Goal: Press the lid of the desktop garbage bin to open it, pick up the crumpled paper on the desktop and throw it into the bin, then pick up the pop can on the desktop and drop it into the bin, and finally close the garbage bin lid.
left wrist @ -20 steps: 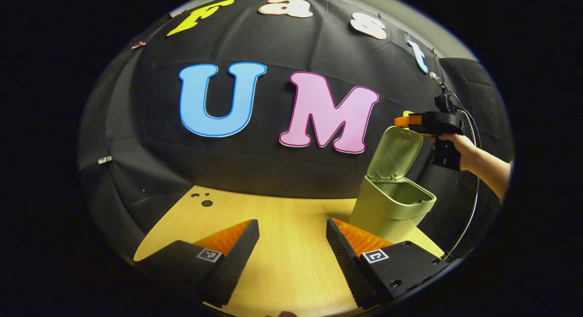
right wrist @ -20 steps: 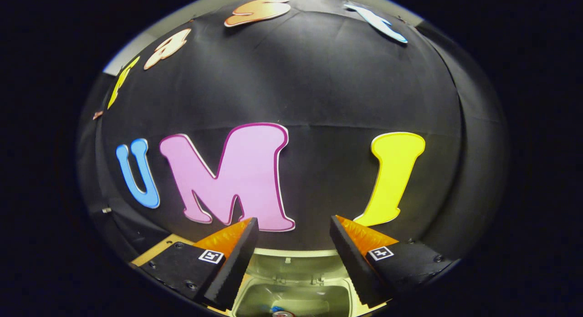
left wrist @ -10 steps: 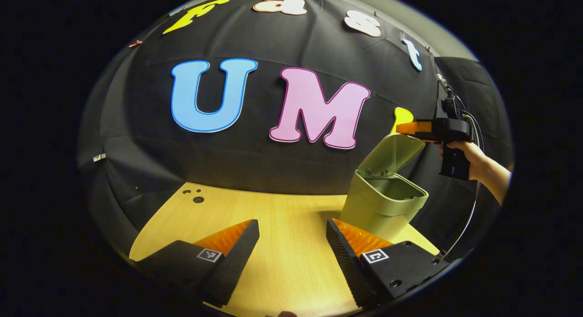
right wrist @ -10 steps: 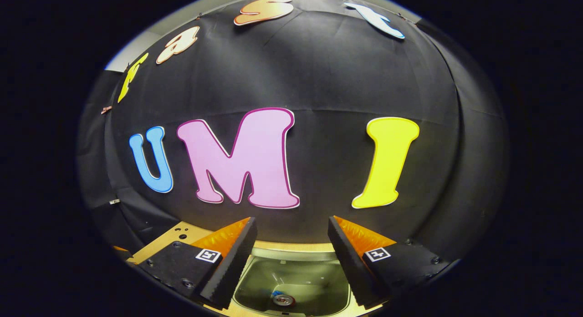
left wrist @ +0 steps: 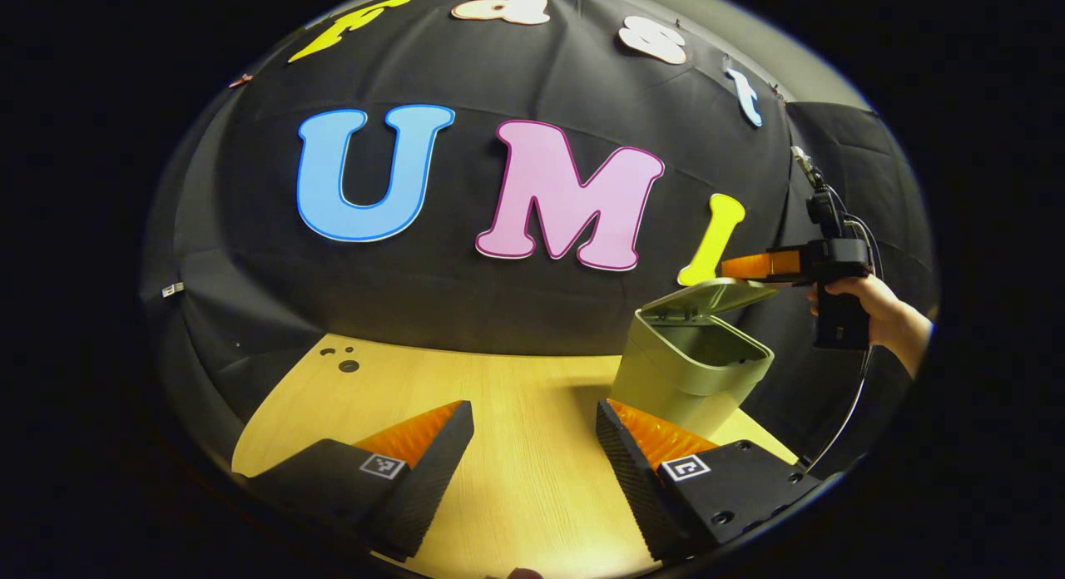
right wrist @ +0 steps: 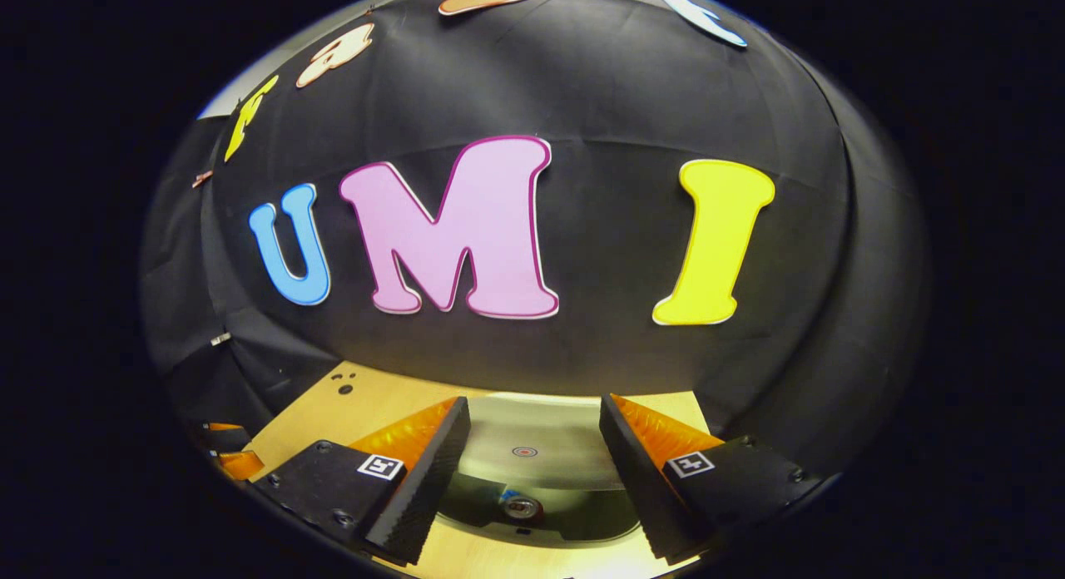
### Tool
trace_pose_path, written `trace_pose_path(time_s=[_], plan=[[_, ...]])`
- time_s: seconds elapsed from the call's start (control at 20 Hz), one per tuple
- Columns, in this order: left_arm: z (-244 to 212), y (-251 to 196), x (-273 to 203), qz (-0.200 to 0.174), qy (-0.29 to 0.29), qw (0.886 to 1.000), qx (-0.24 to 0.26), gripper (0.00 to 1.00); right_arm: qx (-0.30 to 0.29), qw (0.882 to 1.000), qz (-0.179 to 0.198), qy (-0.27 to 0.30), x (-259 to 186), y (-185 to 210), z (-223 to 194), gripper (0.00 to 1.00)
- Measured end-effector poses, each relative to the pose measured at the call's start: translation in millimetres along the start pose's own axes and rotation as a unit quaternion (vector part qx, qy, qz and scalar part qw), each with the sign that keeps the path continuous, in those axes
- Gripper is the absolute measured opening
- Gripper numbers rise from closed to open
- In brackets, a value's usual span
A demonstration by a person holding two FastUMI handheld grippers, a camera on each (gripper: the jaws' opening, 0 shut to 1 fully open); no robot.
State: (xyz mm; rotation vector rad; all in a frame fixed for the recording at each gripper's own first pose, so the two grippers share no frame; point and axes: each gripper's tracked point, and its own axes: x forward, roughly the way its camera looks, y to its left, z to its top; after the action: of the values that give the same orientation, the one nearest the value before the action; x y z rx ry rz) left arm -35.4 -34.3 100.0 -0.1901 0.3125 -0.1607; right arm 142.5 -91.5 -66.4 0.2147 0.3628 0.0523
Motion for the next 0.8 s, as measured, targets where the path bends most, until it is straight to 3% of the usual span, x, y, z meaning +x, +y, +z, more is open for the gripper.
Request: trace_pose_path(time_s=[0.6, 0.8], plan=[[-5, -4, 1, -0.004, 0.008, 1.000, -0.003, 0.96, -0.029, 0.993, 0.018, 0.109, 1, 11, -63, 0.96], [-6, -2, 1, 0.001, 0.010, 1.000, -0.001, 0.95, -0.017, 0.992, 0.024, 0.122, 4, 21, -70, 0.96]])
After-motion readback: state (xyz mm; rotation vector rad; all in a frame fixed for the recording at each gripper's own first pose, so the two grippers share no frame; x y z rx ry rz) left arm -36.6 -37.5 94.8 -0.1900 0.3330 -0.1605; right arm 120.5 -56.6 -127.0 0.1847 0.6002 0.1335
